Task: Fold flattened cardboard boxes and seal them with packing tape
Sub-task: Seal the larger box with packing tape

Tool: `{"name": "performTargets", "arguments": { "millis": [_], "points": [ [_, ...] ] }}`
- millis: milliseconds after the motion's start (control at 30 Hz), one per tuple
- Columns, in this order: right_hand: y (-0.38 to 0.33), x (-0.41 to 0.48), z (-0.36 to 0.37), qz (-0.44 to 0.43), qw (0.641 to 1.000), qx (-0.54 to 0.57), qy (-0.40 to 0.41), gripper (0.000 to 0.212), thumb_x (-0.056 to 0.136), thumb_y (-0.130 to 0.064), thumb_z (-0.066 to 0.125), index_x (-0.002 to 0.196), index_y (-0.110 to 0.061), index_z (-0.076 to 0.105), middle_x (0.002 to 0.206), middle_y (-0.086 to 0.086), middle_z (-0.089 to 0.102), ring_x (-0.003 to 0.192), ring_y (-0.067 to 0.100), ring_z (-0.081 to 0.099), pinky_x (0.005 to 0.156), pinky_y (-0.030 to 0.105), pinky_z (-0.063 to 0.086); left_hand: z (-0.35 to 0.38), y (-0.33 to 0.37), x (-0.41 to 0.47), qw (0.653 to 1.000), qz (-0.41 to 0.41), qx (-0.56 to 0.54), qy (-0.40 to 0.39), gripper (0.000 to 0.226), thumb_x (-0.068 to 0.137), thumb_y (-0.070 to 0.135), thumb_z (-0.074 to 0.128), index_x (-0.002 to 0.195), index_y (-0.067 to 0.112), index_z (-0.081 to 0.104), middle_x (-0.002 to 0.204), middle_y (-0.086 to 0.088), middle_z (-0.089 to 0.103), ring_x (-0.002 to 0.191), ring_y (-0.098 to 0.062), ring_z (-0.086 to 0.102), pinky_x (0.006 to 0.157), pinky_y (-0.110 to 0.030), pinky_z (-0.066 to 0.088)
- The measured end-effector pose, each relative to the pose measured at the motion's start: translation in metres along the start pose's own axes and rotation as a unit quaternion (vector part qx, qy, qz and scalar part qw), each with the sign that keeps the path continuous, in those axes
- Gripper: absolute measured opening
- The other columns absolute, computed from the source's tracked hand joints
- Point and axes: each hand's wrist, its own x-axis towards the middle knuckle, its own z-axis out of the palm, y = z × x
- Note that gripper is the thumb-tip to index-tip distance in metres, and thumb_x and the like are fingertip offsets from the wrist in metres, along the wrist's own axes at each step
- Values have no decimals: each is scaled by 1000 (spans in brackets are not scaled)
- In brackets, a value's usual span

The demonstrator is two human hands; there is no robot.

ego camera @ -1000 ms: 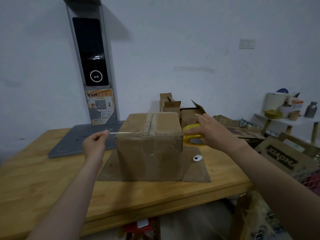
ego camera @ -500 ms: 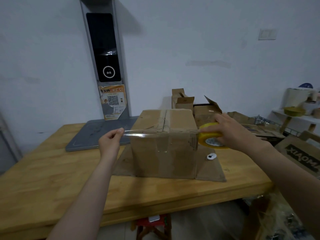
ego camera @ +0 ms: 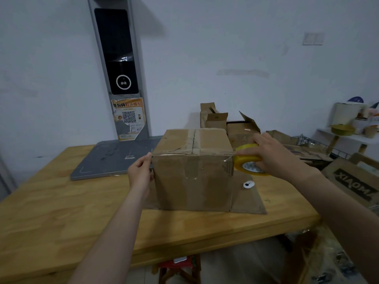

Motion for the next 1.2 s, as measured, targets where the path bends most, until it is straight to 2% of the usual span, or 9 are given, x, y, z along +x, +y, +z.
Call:
{"name": "performTargets", "arguments": {
  "millis": [167,433,500,600,700,800,933,1100,1200],
  "points": [
    [-5,0,4,24,999,-26,9,61,86,-23,78,134,-54,57,119,4,49,106,22,41,87,40,46,1,-5,0,999,20,45,-21,29,102,46,57,116,26,71,68,1,55,57,-13,46,50,-29,37],
    [-11,-3,3,29,999,-17,16,59,87,-21,77,134,-52,58,117,5,48,104,22,41,84,38,42,-8,3,11,990,-68,114,-51,48,94,65,57,135,40,55,125,3,61,108,-28,61,75,-40,47],
    [-13,-3,2,31,999,-15,19,59,87,-22,77,134,-52,58,117,5,49,104,23,42,85,39,44,-17,6,16,984,-66,160,-37,52,93,56,66,138,35,53,131,2,57,113,-28,59,87,-46,51],
    [-17,-3,3,31,999,-15,24,60,86,-20,78,133,-52,59,112,5,51,101,24,44,82,42,47,-21,17,7,972,70,212,71,39,99,25,65,136,22,55,128,1,59,118,-25,59,92,-38,49],
    [-21,-4,2,31,999,-14,27,59,84,-18,80,130,-50,63,107,6,52,96,24,45,78,40,47,-4,30,-31,923,286,247,70,35,99,8,55,131,18,60,128,3,63,121,-16,57,102,-34,44],
    [-23,-4,-1,35,999,-16,27,58,84,-19,80,130,-50,63,108,6,52,97,24,44,79,40,46,30,37,-79,818,413,381,-121,43,103,14,52,145,23,54,150,12,47,143,-5,35,124,-33,18],
    [-24,-5,-2,33,999,-21,22,59,86,-20,77,132,-52,60,111,4,51,101,23,44,81,39,46,82,34,-113,702,454,472,-279,51,108,21,41,158,24,30,163,13,23,152,-2,13,124,-28,1],
    [-20,-2,3,24,999,-30,26,61,79,-18,82,127,-53,63,104,4,51,93,24,46,72,42,48,120,27,-112,648,444,533,-315,53,107,22,41,158,13,31,164,-4,34,153,-18,25,128,-41,11],
    [-19,-3,-1,13,999,-24,20,50,85,-41,77,130,-54,60,106,1,47,98,21,43,78,40,45,124,22,-107,632,455,551,-299,56,107,39,41,158,16,32,164,-1,35,153,-16,27,127,-39,13]
  ]
}}
